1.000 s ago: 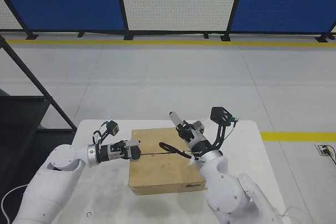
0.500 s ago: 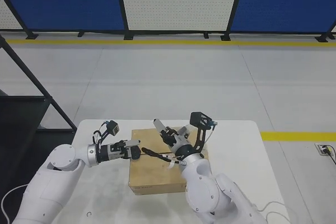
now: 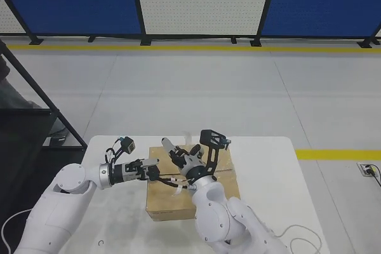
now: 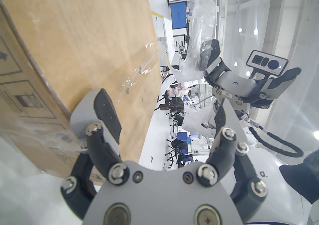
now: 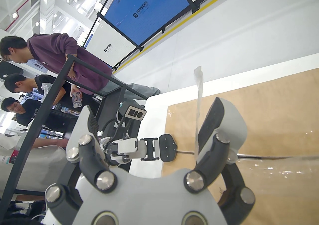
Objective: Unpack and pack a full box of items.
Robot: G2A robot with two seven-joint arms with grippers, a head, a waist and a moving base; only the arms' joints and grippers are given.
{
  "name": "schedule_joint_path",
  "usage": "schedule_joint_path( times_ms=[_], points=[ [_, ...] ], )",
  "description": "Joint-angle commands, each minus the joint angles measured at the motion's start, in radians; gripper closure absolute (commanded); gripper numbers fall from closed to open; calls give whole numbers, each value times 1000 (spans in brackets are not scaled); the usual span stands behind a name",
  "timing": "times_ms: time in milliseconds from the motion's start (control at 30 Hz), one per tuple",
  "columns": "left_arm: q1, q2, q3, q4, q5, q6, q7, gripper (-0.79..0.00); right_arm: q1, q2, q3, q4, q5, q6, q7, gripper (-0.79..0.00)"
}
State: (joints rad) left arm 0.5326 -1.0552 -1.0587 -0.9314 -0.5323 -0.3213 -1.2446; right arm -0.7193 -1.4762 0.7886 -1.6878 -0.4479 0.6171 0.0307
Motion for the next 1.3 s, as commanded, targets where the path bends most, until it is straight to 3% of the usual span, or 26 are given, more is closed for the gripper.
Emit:
schedule_joint_path(
  times_ms=[0,667,833,900,1267],
  points=[
    [0,0,0,0,0,0,0,-785,5,-7,-2,10,0,-1,-1,-785],
    [0,0,0,0,0,0,0,-785,-31,-38,46,8,-50,-34,61,-785],
    [0,0,0,0,0,0,0,-785,-45,-29,133,-29,3,-26,193,-785],
    [0,0,0,0,0,0,0,-785,-45,-26,167,-36,12,40,240,-785],
    [0,0,0,0,0,0,0,-785,-58,-25,170,-32,5,5,232,-785]
  ],
)
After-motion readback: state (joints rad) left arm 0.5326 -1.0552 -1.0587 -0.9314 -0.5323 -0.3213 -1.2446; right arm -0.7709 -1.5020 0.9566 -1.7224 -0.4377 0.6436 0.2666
